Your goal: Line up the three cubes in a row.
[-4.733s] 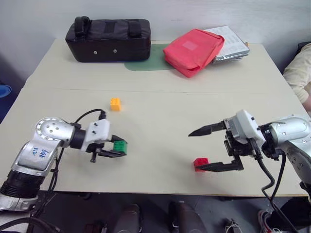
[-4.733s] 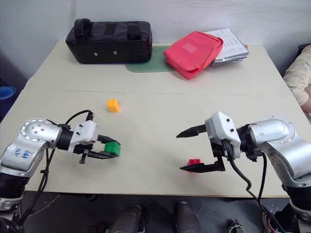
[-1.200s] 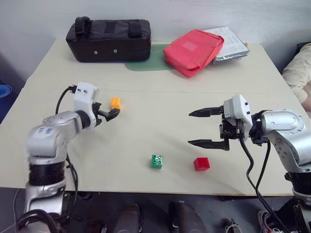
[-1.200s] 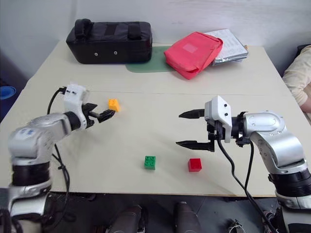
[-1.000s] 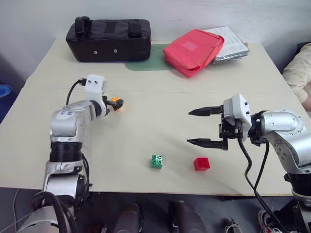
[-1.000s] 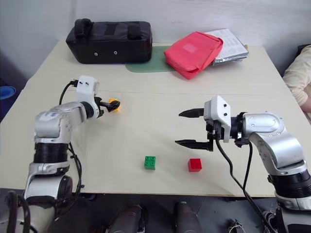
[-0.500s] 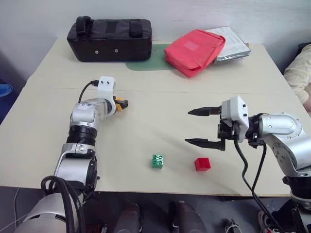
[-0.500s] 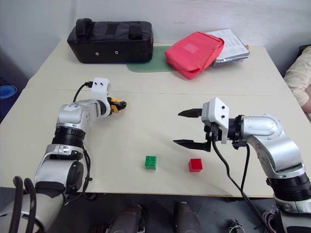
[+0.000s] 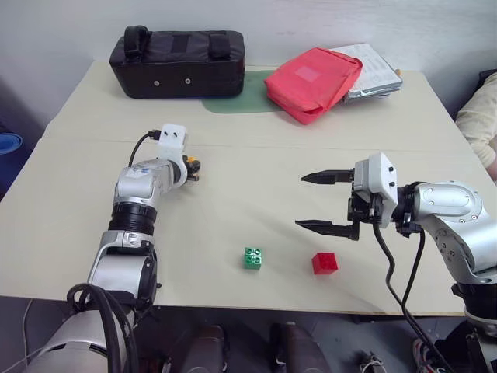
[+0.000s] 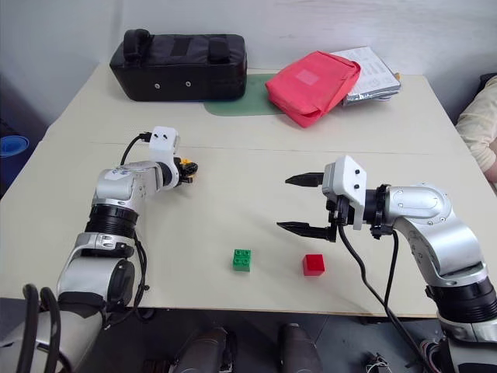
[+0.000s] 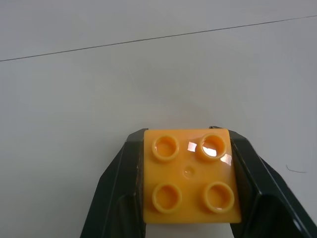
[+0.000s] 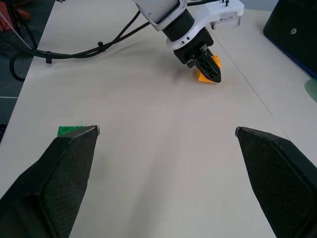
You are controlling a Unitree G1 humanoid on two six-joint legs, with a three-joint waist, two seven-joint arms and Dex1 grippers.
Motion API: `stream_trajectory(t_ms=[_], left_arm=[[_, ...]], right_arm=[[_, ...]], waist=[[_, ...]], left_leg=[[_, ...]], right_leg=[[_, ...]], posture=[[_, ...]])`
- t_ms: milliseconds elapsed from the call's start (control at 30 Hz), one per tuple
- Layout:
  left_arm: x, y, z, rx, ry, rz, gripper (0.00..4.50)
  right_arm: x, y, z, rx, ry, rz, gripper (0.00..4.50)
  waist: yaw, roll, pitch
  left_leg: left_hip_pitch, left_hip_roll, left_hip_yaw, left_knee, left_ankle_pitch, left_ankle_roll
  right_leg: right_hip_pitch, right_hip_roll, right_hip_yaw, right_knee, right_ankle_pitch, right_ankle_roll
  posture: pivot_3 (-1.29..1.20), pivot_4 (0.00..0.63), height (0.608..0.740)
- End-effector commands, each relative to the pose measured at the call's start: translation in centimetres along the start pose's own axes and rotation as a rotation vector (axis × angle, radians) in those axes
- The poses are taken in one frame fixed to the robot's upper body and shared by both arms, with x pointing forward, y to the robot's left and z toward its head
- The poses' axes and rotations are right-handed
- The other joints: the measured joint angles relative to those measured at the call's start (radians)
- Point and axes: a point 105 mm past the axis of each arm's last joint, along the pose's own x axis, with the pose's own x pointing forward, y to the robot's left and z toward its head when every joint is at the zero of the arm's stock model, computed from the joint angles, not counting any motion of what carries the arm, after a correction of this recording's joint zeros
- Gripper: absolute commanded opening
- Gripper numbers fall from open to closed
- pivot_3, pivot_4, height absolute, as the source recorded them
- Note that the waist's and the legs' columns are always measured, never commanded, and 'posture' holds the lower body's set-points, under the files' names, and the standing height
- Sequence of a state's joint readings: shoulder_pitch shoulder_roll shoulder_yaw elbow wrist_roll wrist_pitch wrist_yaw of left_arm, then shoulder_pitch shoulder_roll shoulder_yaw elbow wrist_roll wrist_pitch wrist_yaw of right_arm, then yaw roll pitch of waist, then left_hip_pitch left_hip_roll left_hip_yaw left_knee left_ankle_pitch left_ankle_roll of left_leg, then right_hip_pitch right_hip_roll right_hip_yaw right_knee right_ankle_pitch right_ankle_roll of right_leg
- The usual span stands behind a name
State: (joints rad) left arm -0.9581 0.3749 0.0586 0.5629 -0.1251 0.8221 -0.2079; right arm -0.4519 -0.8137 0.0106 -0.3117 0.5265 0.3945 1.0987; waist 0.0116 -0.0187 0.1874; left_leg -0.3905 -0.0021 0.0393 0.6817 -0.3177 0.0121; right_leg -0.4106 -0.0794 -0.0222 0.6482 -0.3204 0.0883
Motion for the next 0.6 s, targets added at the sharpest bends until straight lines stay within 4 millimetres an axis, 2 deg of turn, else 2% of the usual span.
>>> stream_trajectory(t_ms=[33, 100, 167, 333, 467, 600], left_arm=[[-1.7, -0.1, 1.9, 0.142, -0.107, -0.135, 1.53], [-2.6, -1.3, 1.7, 0.22, -0.125, -0.267, 1.53], [-6.1, -2.4, 1.3, 0.393, -0.206, -0.523, 1.53], [-12.8, -3.8, -2.9, 0.665, -0.095, -0.971, 1.53], [-15.1, -4.2, -5.1, 0.759, 0.009, -1.132, 1.53], [-15.5, -4.0, -6.2, 0.837, 0.043, -1.171, 1.53]], right_arm=[[-0.7, 0.6, 0.7, -0.047, 0.014, 0.031, 4.5], [-0.8, 0.8, 0.7, -0.044, 0.018, 0.043, 4.5], [-1.0, 1.2, 0.6, -0.036, 0.026, 0.064, 4.5], [-1.1, 2.0, 0.4, -0.02, 0.042, 0.117, 4.5], [-1.2, 3.6, -0.4, -0.029, 0.088, 0.207, 4.5], [-1.3, 4.0, -0.5, -0.017, 0.09, 0.219, 4.5]], waist=[[-0.005, 0.0, 0.0], [-0.008, 0.0, 0.0], [-0.014, 0.0, 0.0], [-0.017, 0.0, 0.0], [-0.009, 0.0, 0.0], [-0.013, 0.0, 0.0]], left_leg=[[0.0, 0.0, 0.0, 0.0, 0.0, 0.0], [0.0, 0.0, 0.0, -0.001, 0.0, 0.0], [0.0, 0.0, 0.0, 0.0, 0.0, 0.0], [0.001, 0.002, 0.0, -0.001, -0.001, -0.001], [0.002, 0.002, -0.001, -0.001, -0.001, 0.0], [0.001, 0.001, -0.002, -0.001, -0.003, 0.003]], right_leg=[[0.0, 0.0, 0.0, 0.0, 0.0, 0.0], [0.0, 0.0, 0.0, 0.0, 0.0, 0.0], [0.0, 0.0, 0.0, -0.001, 0.0, 0.0], [0.0, 0.0, 0.001, -0.005, -0.001, -0.002], [0.001, -0.002, 0.001, -0.005, -0.001, -0.003], [0.002, -0.004, 0.001, -0.005, -0.001, -0.003]], posture=[[0.0, 0.15, 0.74], [0.0, 0.15, 0.74], [0.0, 0.15, 0.74], [0.0, 0.15, 0.74], [0.0, 0.15, 0.74], [0.0, 0.15, 0.74]])
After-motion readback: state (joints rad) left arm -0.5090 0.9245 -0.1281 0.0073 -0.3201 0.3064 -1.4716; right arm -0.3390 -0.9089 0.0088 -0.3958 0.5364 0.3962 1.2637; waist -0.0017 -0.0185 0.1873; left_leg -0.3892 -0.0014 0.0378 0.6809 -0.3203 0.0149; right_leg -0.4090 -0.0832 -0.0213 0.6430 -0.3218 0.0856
